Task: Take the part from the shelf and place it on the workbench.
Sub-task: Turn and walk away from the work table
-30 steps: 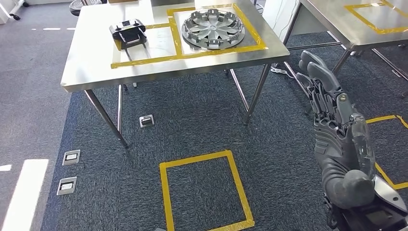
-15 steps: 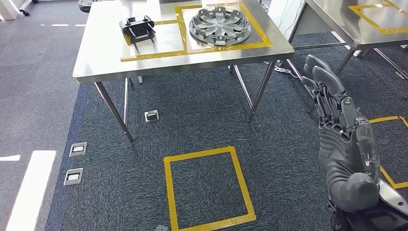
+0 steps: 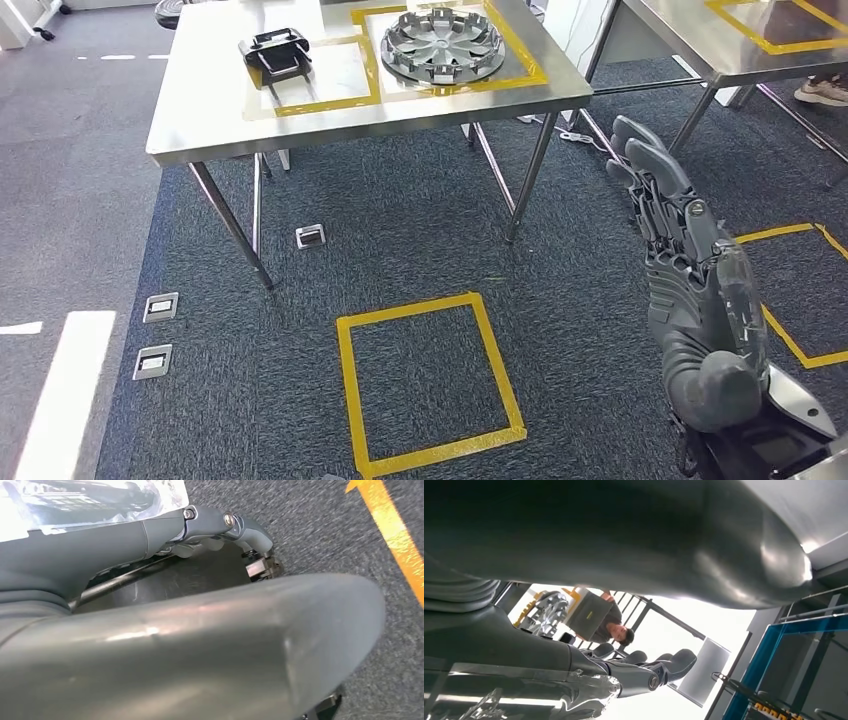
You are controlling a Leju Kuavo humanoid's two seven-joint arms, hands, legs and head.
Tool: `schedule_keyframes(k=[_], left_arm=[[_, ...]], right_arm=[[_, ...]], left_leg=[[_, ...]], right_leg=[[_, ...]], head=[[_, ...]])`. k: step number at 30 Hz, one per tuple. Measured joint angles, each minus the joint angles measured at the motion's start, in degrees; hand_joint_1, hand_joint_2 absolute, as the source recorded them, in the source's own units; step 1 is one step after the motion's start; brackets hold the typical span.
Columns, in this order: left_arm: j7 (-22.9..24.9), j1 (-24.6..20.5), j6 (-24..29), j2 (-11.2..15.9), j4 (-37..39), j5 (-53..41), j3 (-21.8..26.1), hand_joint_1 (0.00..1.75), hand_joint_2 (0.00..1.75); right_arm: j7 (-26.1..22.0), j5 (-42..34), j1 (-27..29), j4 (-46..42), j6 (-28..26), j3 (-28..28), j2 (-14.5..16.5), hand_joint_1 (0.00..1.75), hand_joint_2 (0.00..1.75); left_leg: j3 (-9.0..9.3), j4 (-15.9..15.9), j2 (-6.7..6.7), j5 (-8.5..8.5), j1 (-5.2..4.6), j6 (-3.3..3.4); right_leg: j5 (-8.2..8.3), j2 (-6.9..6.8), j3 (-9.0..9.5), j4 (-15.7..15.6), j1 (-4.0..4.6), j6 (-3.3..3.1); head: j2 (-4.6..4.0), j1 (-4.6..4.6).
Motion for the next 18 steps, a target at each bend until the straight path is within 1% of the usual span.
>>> schedule_keyframes(k=[2, 3, 4, 5, 7, 8, 9, 10, 11, 12, 13, 14, 15, 17, 18], left_arm=[[-0.04, 0.13, -0.01, -0.04, 0.0, 0.0, 0.0, 0.0, 0.0], [-0.05, 0.15, 0.0, -0.07, 0.0, 0.01, 0.01, 0.0, 0.0], [-0.05, 0.13, 0.01, -0.1, 0.0, 0.01, 0.01, 0.0, 0.0], [-0.05, 0.1, 0.03, -0.13, 0.0, 0.02, 0.01, 0.0, 0.0], [-0.1, 0.07, 0.06, -0.13, 0.0, 0.02, 0.02, 0.0, 0.0], [-0.14, 0.05, 0.08, -0.13, 0.0, 0.02, 0.02, 0.0, 0.0], [-0.19, 0.02, 0.1, -0.13, 0.0, 0.02, 0.02, 0.0, 0.0], [-0.21, -0.03, 0.13, -0.13, 0.0, 0.02, 0.02, 0.0, 0.0], [-0.23, -0.08, 0.14, -0.13, 0.0, 0.02, 0.02, 0.0, 0.0], [-0.25, -0.13, 0.15, -0.14, 0.0, 0.02, 0.02, 0.0, 0.0], [-0.26, -0.19, 0.15, -0.14, 0.0, 0.02, 0.02, 0.0, 0.0], [-0.28, -0.24, 0.15, -0.15, 0.0, 0.03, 0.03, 0.0, 0.0], [-0.28, -0.27, 0.15, -0.14, 0.0, 0.03, 0.03, 0.0, 0.0], [-0.28, -0.32, 0.15, -0.11, 0.0, 0.03, 0.03, 0.0, 0.0], [-0.27, -0.33, 0.15, -0.08, 0.0, 0.02, 0.03, 0.0, 0.0]], right_arm=[[-0.07, 0.0, 0.03, 0.01, 0.04, -0.03, -0.01, 0.0, 0.0], [-0.08, 0.0, 0.06, 0.02, 0.08, -0.05, -0.01, 0.0, 0.0], [-0.1, 0.0, 0.07, 0.02, 0.1, -0.09, -0.03, 0.0, 0.0], [-0.11, 0.0, 0.1, 0.02, 0.14, -0.13, -0.06, 0.0, 0.0], [-0.11, 0.0, 0.31, 0.02, 0.19, -0.16, -0.1, 0.0, 0.0], [-0.11, 0.0, 0.47, 0.03, 0.2, -0.16, -0.11, 0.0, 0.0], [-0.12, 0.0, 0.6, 0.04, 0.21, -0.16, -0.11, 0.0, 0.0], [-0.12, 0.0, 0.68, 0.05, 0.21, -0.17, -0.11, 0.0, 0.0], [-0.12, 0.0, 0.71, 0.06, 0.21, -0.19, -0.12, 0.0, 0.0], [-0.13, 0.0, 0.7, 0.06, 0.21, -0.22, -0.13, 0.0, 0.0], [-0.14, 0.0, 0.7, 0.06, 0.21, -0.27, -0.13, 0.0, 0.0], [-0.16, 0.0, 0.69, 0.06, 0.21, -0.35, -0.14, 0.0, 0.0], [-0.18, 0.0, 0.73, 0.06, 0.21, -0.42, -0.15, 0.0, 0.0], [-0.21, 0.0, 0.81, 0.06, 0.21, -0.51, -0.19, 0.0, 0.0], [-0.2, -0.01, 0.86, 0.07, 0.21, -0.54, -0.2, 0.0, 0.0]], left_leg=[[-0.53, -0.24, 0.0, 0.57, -0.05, 0.89], [-0.74, -0.39, 0.05, 1.03, 0.03, 1.3], [-1.02, -0.55, 0.12, 1.53, 0.15, 1.71], [-1.39, -0.67, 0.2, 2.02, 0.27, 2.03], [-2.37, -0.62, 0.27, 2.78, 0.25, 2.33], [-2.89, -0.56, 0.28, 3.14, 0.23, 2.33], [-3.27, -0.49, 0.27, 3.47, 0.22, 2.3], [-3.59, -0.39, 0.26, 3.76, 0.21, 2.22], [-3.82, -0.29, 0.23, 3.99, 0.21, 2.12], [-3.95, -0.19, 0.2, 4.17, 0.21, 1.99], [-4.2, -0.05, 0.18, 4.34, 0.1, 1.78], [-4.46, 0.04, 0.18, 4.56, 0.02, 1.48], [-4.7, 0.1, 0.19, 4.79, -0.03, 1.13], [-5.05, 0.03, 0.19, 5.27, -0.04, 0.37], [-5.17, 0.16, 0.17, 5.08, -0.01, 0.05]], right_leg=[[0.66, -0.01, -0.35, -0.11, -0.06, 0.63], [0.4, 0.07, -0.54, 0.08, -0.14, 0.96], [-0.66, 0.17, -0.99, 1.11, -0.2, 1.28], [-2.51, 0.26, -1.83, 3.3, -0.26, 1.56], [-7.14, 0.3, -4.16, 10.46, -0.35, 1.95], [-8.67, 0.29, -4.94, 13.62, -0.39, 2.05], [-9.22, 0.3, -4.91, 15.16, -0.4, 2.08], [-8.74, 0.29, -3.79, 14.44, -0.4, 2.03], [-7.4, 0.29, -1.62, 11.51, -0.4, 1.9], [-6.02, 0.29, 1.02, 7.37, -0.37, 1.69], [-5.06, 0.29, 3.38, 3.4, -0.29, 1.44], [-4.53, 0.3, 4.91, 0.61, -0.19, 1.16], [-4.49, 0.32, 5.54, -0.83, -0.06, 0.86], [-4.25, 0.33, 5.31, -1.22, 0.05, 0.18], [-3.91, 0.26, 5.18, -1.42, -0.04, -0.19]], head=[[0.0, 0.13], [0.0, 0.22], [0.0, 0.34], [0.0, 0.5], [0.0, 0.83], [0.0, 0.93], [0.0, 0.98], [0.0, 1.05], [0.0, 1.13], [0.0, 1.2], [0.0, 1.24], [0.0, 1.27], [0.0, 1.25], [0.0, 1.21], [0.0, 1.17]])
